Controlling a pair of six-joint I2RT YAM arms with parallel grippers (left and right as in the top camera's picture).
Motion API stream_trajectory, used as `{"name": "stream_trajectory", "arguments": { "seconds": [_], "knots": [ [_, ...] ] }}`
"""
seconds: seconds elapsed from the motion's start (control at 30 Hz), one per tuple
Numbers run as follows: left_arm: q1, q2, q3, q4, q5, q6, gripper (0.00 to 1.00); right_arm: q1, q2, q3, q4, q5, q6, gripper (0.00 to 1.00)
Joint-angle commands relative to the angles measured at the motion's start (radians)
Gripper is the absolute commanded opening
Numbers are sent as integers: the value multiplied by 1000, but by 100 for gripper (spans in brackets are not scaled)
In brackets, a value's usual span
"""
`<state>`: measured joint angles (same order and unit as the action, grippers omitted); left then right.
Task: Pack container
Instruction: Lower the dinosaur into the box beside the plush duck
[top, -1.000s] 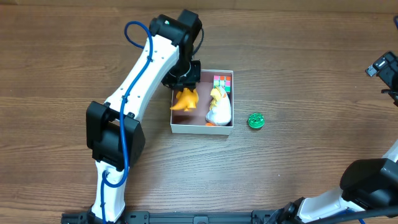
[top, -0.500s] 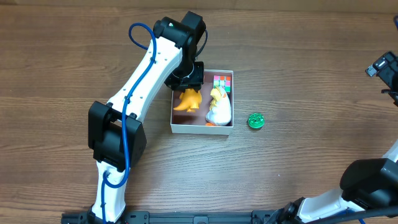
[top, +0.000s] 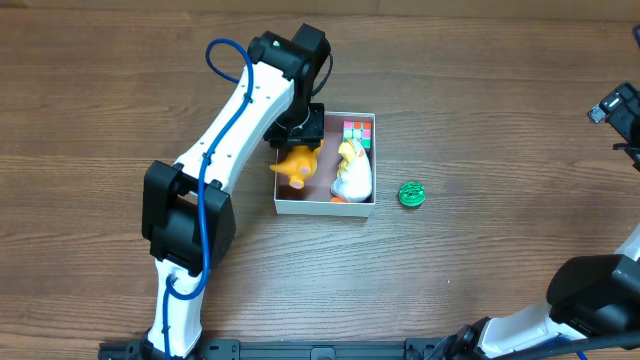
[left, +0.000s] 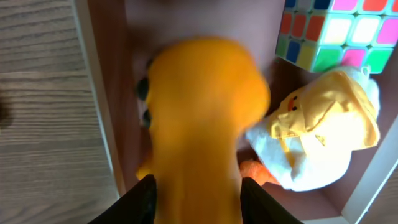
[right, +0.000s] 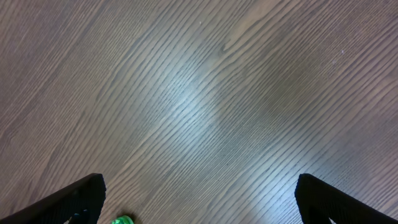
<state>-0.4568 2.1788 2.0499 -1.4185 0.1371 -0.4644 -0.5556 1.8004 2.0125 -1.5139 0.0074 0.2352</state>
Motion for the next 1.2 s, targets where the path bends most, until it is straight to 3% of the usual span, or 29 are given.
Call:
{"name": "stream_trajectory", "arguments": {
  "seconds": [0.0, 0.27, 0.37, 0.5, 0.67, 0.73, 0.83, 0.87, 1.17],
  "knots": [
    [-2, -7, -13, 10, -13, 17, 46, -1, -5, 1, 2, 5, 4, 100],
    [-2, -7, -13, 36, -14, 23, 47, -1, -5, 1, 3, 5, 4, 100],
    [-2, -7, -13, 49, -14, 26, 53, -1, -5, 1, 3, 5, 4, 100],
    [-2, -7, -13, 74, -6, 89, 62, -1, -5, 1, 3, 5, 4, 100],
    [-2, -7, -13, 94, 90, 175, 63, -1, -5, 1, 2, 5, 4, 100],
    [-4, -7, -13, 109, 134, 207, 53, -1, -5, 1, 3, 5, 4, 100],
    [-12, -7, -13, 122, 133, 207, 25, -1, -5, 1, 3, 5, 4, 100],
    [-15, -7, -13, 126, 134, 207, 21, -1, -5, 1, 3, 5, 4, 100],
    [-54, 0, -13, 118, 128, 208, 15, -1, -5, 1, 3, 5, 4, 100]
  ]
}}
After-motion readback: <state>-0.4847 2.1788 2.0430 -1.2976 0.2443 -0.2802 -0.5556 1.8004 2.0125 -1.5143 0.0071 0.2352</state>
